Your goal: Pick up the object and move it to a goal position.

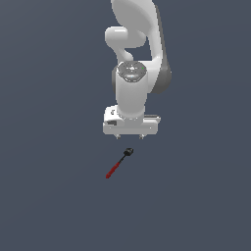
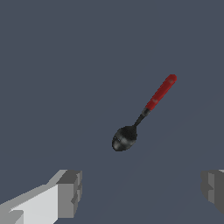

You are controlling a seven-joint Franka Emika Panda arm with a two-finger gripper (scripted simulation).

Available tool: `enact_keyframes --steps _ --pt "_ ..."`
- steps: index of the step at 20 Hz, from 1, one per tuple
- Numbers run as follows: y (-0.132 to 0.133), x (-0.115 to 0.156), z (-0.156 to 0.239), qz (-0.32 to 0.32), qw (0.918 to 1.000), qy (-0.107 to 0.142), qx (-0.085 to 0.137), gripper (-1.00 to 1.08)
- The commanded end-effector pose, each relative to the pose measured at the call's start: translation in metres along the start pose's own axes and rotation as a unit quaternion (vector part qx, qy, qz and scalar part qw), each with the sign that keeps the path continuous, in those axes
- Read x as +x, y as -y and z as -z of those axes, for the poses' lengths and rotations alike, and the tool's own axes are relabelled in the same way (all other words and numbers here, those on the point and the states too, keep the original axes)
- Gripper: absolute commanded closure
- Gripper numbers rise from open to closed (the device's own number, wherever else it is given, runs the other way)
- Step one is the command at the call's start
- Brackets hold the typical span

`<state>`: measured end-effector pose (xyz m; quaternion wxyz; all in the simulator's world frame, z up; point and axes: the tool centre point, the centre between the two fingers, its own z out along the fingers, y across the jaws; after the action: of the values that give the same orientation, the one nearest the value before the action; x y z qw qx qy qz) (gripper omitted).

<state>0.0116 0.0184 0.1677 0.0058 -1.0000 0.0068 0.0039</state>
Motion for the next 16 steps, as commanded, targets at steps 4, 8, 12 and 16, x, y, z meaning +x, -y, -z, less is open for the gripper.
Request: enact_keyframes --steps 4,8,12,16 --pt "-0.006 0.009 -0.017 -0.050 0.9987 0.000 0.002 -0.92" --pt "-0.013 0.019 -0.035 -0.103 0.9947 0.000 0.002 -0.92" --pt "-0.021 0.029 -0.057 -0.165 0.9862 -0.001 0.002 -0.92" --pt "-0.029 0.036 -0.076 -0.217 0.9761 -0.002 0.000 -0.92"
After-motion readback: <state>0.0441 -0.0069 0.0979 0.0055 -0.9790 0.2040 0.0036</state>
